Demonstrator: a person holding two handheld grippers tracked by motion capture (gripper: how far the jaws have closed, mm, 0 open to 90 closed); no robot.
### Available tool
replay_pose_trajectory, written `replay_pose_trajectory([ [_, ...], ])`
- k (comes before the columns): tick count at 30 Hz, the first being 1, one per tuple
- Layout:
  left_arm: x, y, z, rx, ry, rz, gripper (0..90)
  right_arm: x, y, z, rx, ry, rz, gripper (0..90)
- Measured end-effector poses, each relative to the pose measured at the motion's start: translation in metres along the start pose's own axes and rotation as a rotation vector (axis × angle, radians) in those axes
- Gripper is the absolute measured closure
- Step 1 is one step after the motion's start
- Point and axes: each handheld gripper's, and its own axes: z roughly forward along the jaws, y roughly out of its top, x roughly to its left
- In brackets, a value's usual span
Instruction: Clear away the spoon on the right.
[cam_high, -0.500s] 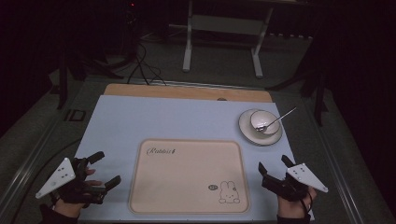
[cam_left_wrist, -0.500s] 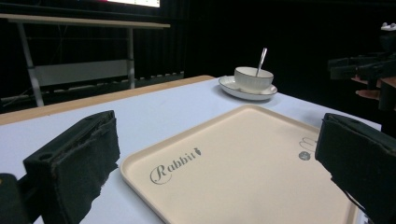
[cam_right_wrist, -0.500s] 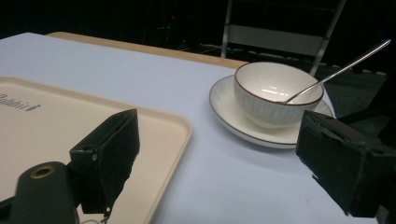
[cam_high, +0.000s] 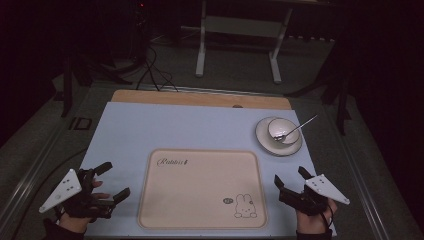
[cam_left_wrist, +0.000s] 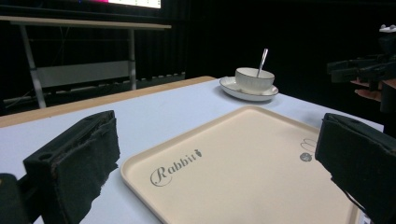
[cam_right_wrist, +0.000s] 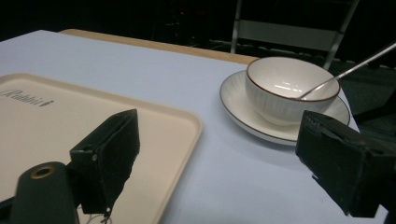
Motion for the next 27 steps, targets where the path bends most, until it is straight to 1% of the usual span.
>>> replay_pose_trajectory([
  [1, 0.000, 0.000, 0.000, 0.001, 0.002, 0.000, 0.0, 0.002, 0.001, -0.001, -0.004, 0.008, -0.004, 13.7],
  [3, 0.000, 0.000, -0.001, -0.004, 0.000, 0.000, 0.0, 0.005, 0.003, -0.002, -0.005, -0.006, -0.026, 13.7],
  [6, 0.000, 0.000, -0.001, -0.003, 0.001, 0.000, 0.0, 0.008, 0.005, -0.003, -0.006, -0.010, -0.035, 13.7],
  [7, 0.001, 0.000, -0.002, -0.002, 0.001, 0.003, 0.0, 0.009, 0.009, -0.003, 0.013, 0.000, -0.042, 13.7],
  [8, 0.001, 0.000, -0.002, -0.002, 0.001, 0.003, 0.0, 0.009, 0.010, -0.003, 0.014, 0.002, -0.045, 13.7],
  [10, 0.001, -0.001, -0.003, -0.004, 0.000, -0.001, 0.0, 0.012, 0.013, -0.005, 0.003, -0.002, -0.064, 14.2],
  [13, 0.001, -0.001, -0.003, -0.002, 0.001, -0.001, 0.0, 0.014, 0.017, -0.006, -0.013, -0.007, -0.065, 16.5],
  [14, 0.000, 0.000, -0.003, -0.002, 0.003, 0.001, 0.0, 0.015, 0.024, -0.007, -0.012, -0.006, -0.071, 17.9],
  [15, 0.000, 0.000, -0.002, -0.001, 0.003, 0.004, 0.0, 0.015, 0.028, -0.007, -0.012, -0.004, -0.082, 17.9],
  [16, 0.000, 0.000, -0.002, -0.001, 0.003, 0.004, 0.0, 0.015, 0.028, -0.007, -0.012, -0.004, -0.082, 17.9],
  [17, 0.000, 0.000, -0.003, -0.001, 0.004, 0.008, 0.0, 0.014, 0.035, -0.006, -0.007, -0.008, -0.111, 18.9],
  [19, 0.000, 0.000, -0.003, -0.001, 0.005, 0.010, 0.0, 0.013, 0.041, -0.006, -0.013, -0.014, -0.118, 18.9],
  [20, 0.000, 0.000, -0.003, -0.001, 0.005, 0.010, 0.0, 0.013, 0.041, -0.006, -0.013, -0.014, -0.118, 18.9],
  [21, 0.000, 0.000, -0.003, -0.002, 0.007, 0.007, 0.0, 0.010, 0.048, -0.005, -0.024, -0.001, -0.118, 18.8],
  [22, 0.000, 0.000, -0.003, -0.002, 0.007, 0.007, 0.0, 0.010, 0.048, -0.005, -0.024, -0.001, -0.118, 18.8],
  [23, 0.000, 0.000, -0.003, -0.003, 0.008, 0.005, 0.0, 0.007, 0.056, -0.004, -0.046, -0.007, -0.124, 15.9],
  [25, 0.000, 0.000, -0.003, -0.003, 0.007, 0.006, 0.0, 0.003, 0.063, -0.002, -0.063, -0.016, -0.126, 13.3],
  [26, 0.000, 0.000, -0.003, -0.003, 0.007, 0.006, 0.0, 0.003, 0.063, -0.002, -0.063, -0.016, -0.126, 13.3],
  [27, 0.000, 0.000, -0.004, -0.002, 0.007, 0.008, 0.0, -0.001, 0.070, 0.000, -0.088, -0.026, -0.130, 12.3],
])
